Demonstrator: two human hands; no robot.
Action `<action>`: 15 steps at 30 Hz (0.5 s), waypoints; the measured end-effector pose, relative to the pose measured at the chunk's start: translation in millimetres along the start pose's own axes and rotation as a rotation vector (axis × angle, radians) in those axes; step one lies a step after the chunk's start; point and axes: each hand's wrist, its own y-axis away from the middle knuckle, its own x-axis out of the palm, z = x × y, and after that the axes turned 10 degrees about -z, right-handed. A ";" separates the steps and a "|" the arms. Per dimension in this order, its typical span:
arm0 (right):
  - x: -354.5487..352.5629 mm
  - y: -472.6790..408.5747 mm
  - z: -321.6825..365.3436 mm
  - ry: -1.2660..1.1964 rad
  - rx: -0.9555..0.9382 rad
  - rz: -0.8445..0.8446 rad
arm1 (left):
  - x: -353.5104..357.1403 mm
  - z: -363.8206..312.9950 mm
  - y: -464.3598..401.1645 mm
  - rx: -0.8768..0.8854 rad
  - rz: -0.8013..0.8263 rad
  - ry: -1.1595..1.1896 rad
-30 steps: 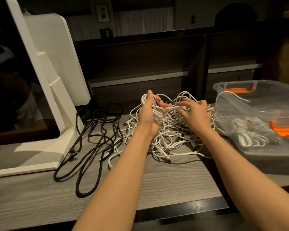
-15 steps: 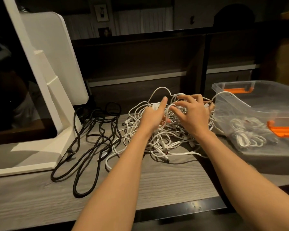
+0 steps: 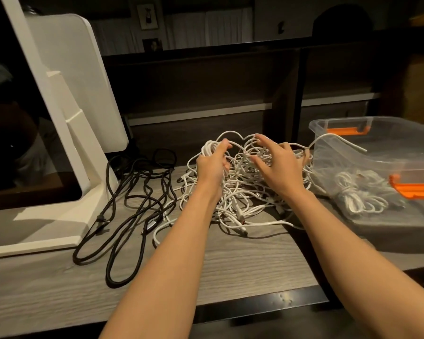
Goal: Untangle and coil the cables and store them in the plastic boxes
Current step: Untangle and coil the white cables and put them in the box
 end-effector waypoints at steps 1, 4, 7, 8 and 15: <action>-0.2 -0.3 -0.4 0.002 0.028 -0.004 | -0.5 0.0 -0.6 0.012 -0.029 0.029; -3.3 -0.1 -0.6 0.019 0.030 -0.061 | -1.3 -0.2 -0.1 0.038 -0.062 0.019; -5.1 -0.1 2.2 0.007 -0.003 -0.099 | -0.6 0.3 0.9 0.027 -0.074 0.049; -5.7 -0.3 2.5 0.013 -0.024 -0.102 | -0.4 0.0 1.9 0.026 -0.082 0.068; -12.0 -1.1 -1.1 0.076 -0.192 0.024 | -2.6 0.0 0.0 0.011 -0.196 0.197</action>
